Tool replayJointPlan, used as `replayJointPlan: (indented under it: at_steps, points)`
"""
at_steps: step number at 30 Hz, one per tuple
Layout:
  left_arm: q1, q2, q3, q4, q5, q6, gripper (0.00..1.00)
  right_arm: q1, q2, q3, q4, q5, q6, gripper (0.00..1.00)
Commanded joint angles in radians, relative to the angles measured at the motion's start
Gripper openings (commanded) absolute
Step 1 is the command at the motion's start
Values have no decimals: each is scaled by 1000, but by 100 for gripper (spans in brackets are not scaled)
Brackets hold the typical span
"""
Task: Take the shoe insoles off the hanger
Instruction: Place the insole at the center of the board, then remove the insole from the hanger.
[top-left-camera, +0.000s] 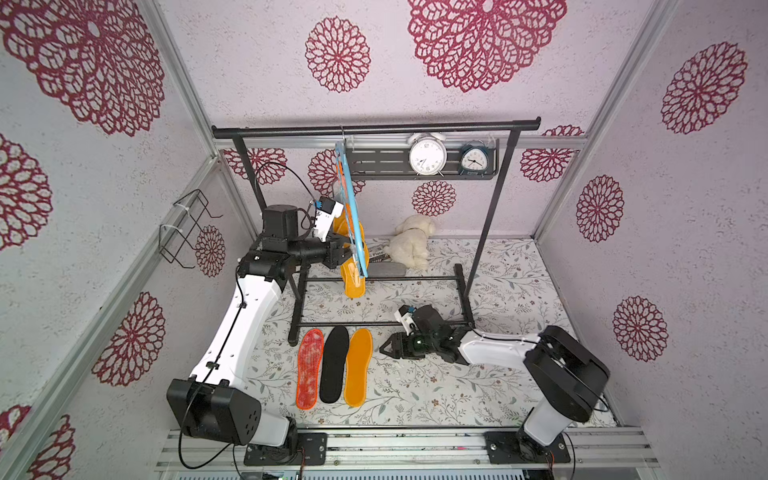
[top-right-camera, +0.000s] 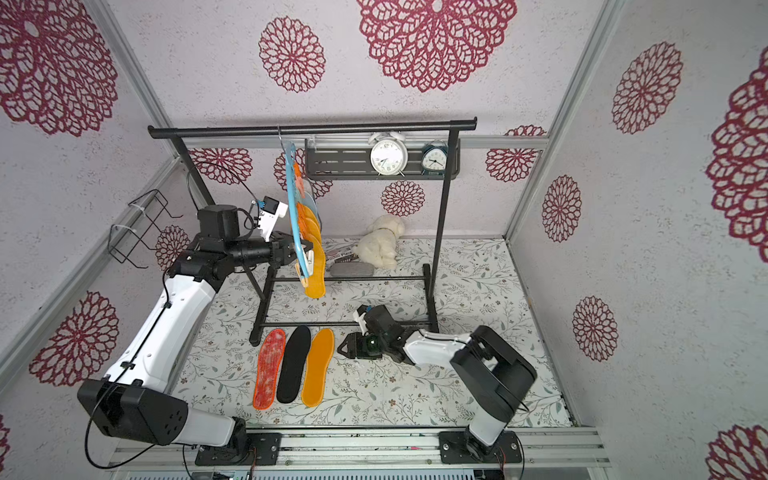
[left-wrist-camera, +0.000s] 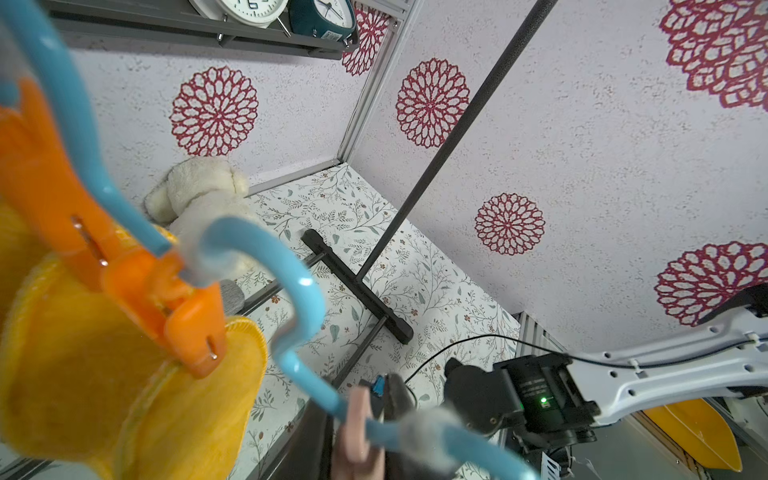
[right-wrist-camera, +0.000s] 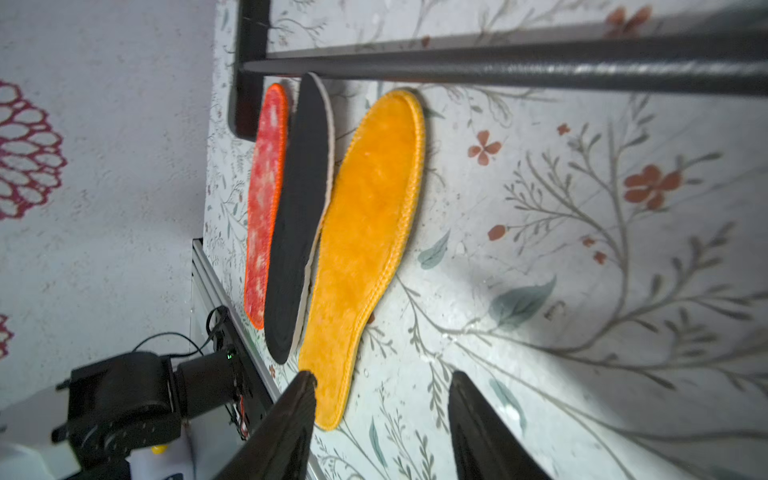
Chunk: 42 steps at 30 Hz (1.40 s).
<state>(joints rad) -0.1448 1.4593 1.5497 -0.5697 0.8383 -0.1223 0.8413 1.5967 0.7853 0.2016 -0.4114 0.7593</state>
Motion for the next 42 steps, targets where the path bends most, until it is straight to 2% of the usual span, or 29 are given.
replayJointPlan:
  at_steps: [1, 3, 4, 6, 8, 9, 12, 19, 24, 29, 32, 36, 42]
  points:
    - [5, -28, -18, -38, -17, 16, 1, -15, -120, -60, 23, 45, -176, 54]
    - [5, -32, -20, -43, -26, 18, 7, -25, -183, -106, 42, 56, -203, 54]
    - [5, -34, -23, -44, -32, 19, 18, -29, -206, -122, 54, 56, -208, 54]
    - [5, -46, -32, -53, -50, 25, 49, -42, -250, -158, 83, 63, -214, 54]
    - [4, -70, -53, -70, -77, 38, 71, -55, -276, -179, 103, 62, -221, 54]
    - [6, -90, -75, -78, -97, 47, 78, -60, -289, -186, 111, 59, -231, 54]
    - [7, -179, -157, -99, -175, 70, 88, -74, -315, -200, 111, 58, -260, 54]
    - [9, -519, -473, -140, -429, 66, 100, -111, -383, -264, 120, 47, -297, 54]
    - [10, -781, -671, -159, -615, 11, 99, -123, -446, -327, 149, 38, -314, 54]
    - [10, -970, -828, -97, -691, -26, 99, -123, -545, -411, 182, 38, -364, 54]
    - [10, -1026, -876, -70, -723, -33, 97, -125, -616, -471, 178, 52, -391, 54]
    - [10, -1018, -875, -73, -743, -31, 97, -125, -664, -500, 201, 43, -448, 54]
    - [10, -971, -869, -69, -659, -30, 100, -160, -530, -343, 259, -59, -573, 56]
